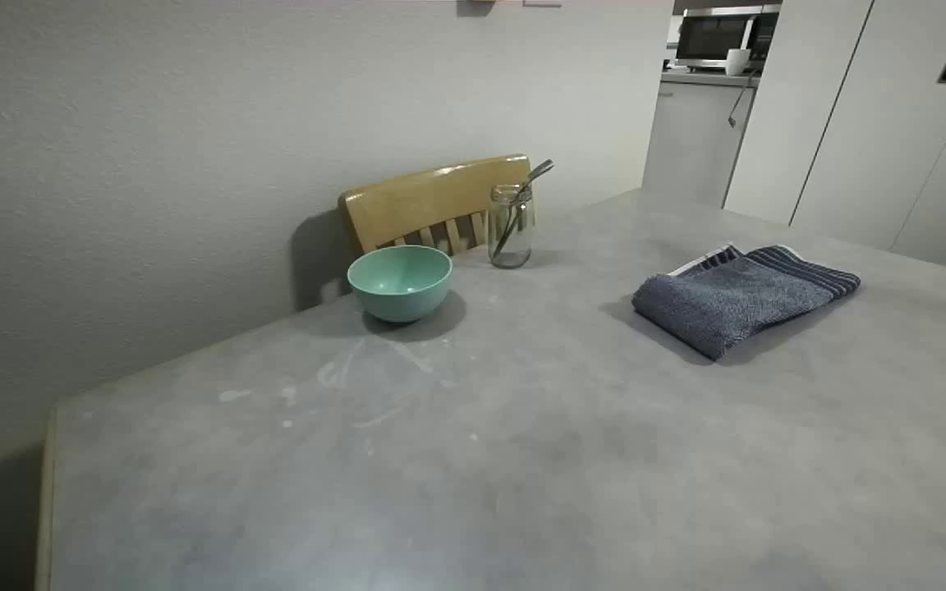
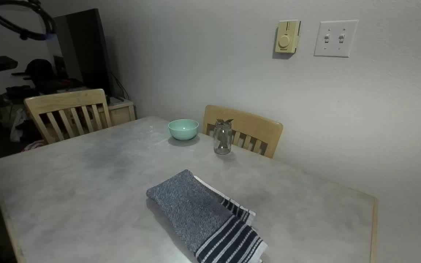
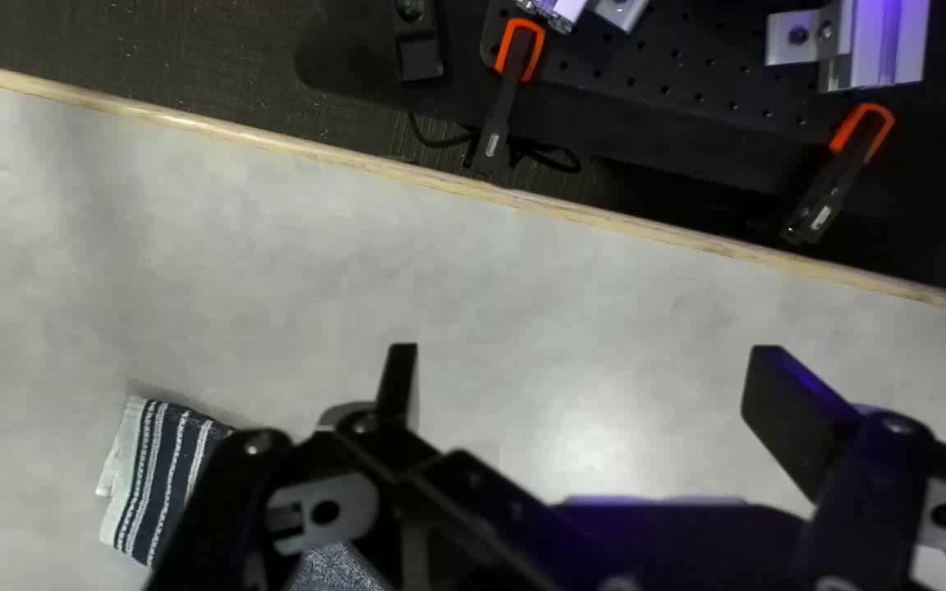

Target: Unfold the towel

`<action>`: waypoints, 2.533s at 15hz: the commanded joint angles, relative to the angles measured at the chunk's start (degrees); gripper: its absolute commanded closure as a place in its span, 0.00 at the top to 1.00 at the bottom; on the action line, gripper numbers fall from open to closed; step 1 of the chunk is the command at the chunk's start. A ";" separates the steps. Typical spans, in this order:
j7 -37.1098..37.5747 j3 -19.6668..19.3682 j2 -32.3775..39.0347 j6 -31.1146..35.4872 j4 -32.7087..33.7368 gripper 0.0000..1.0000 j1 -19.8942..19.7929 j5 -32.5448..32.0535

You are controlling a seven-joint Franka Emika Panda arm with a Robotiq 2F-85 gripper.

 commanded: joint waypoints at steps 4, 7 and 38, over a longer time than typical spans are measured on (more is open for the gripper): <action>-0.05 -0.79 0.64 -0.15 0.17 1.00 0.50 -0.02; -1.48 -3.00 3.10 -0.85 1.45 1.00 0.77 1.37; -10.88 -14.24 27.07 9.32 10.52 1.00 -7.38 0.06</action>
